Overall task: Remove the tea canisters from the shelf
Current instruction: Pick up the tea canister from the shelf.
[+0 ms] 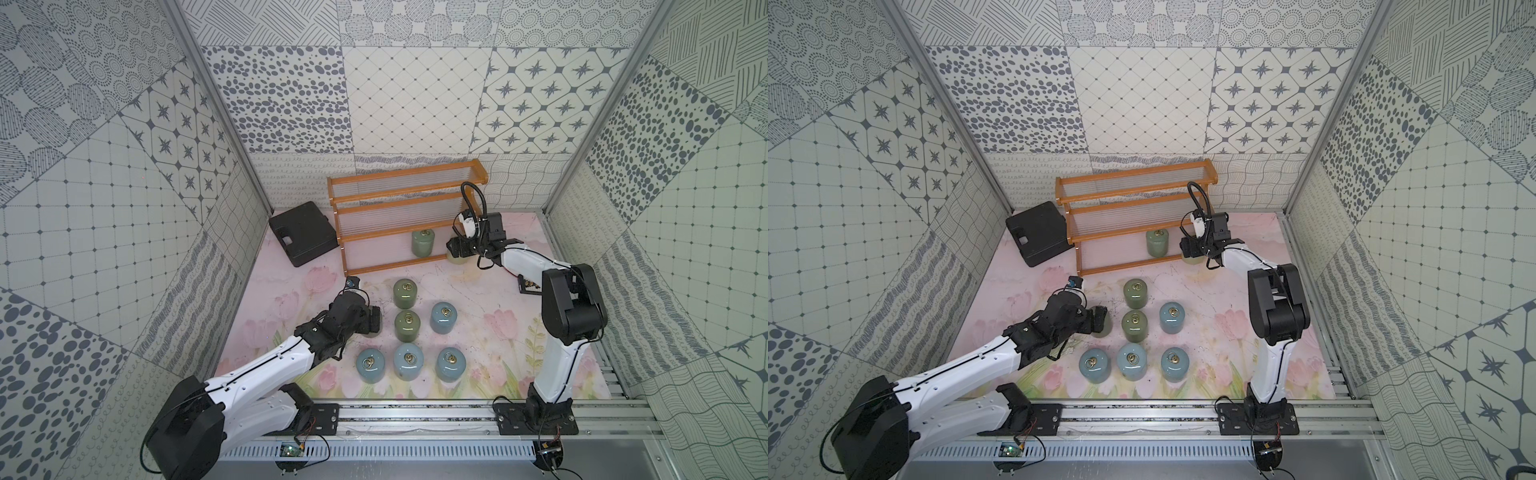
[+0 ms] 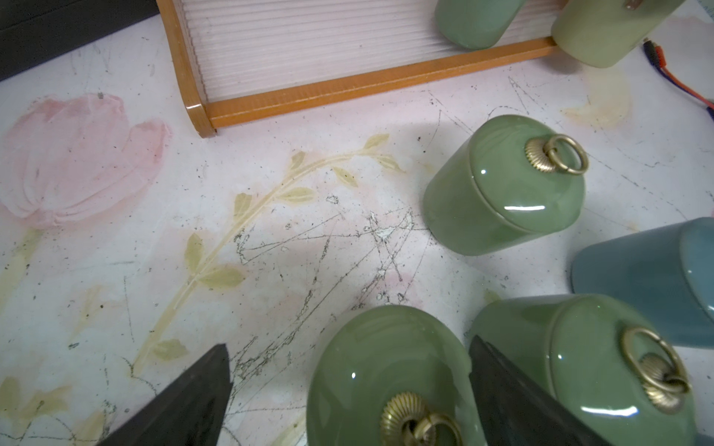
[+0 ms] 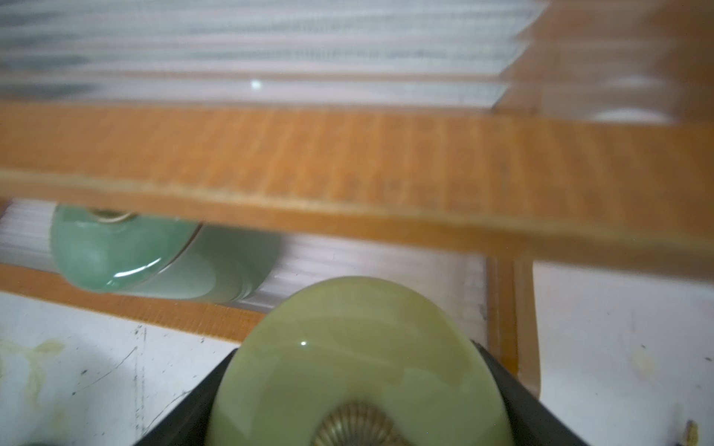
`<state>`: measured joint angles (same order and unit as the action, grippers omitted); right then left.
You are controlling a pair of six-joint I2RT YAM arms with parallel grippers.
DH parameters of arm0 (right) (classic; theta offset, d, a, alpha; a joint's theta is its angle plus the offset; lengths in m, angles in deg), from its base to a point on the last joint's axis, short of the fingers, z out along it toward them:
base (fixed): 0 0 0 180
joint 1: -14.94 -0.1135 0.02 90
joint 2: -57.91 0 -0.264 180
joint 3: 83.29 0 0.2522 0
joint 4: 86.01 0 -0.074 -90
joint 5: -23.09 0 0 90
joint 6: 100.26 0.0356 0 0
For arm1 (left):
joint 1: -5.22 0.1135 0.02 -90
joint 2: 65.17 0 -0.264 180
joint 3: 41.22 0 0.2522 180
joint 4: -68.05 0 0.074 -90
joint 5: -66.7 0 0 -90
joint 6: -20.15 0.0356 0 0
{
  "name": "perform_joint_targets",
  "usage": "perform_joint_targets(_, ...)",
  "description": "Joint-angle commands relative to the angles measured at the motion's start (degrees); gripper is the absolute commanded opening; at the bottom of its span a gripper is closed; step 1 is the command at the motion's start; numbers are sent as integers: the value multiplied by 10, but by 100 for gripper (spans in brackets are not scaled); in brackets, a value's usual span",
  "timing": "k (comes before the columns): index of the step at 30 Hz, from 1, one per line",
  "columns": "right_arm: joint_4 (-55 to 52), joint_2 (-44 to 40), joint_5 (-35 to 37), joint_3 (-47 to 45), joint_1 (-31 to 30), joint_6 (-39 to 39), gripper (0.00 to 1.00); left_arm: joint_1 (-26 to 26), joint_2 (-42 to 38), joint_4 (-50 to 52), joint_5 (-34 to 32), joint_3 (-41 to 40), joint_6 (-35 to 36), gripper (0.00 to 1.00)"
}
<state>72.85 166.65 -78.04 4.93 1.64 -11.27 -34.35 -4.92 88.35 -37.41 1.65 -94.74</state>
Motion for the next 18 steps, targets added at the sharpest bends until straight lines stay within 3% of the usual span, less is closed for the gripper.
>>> perform_joint_targets(1,66,-49,-14,-27,-23,17,77,2,8,-18,4,5,-2,100)
perform_joint_targets(18,90,-102,31,-116,-123,43,77,2,10,-13,2,14,12,100)
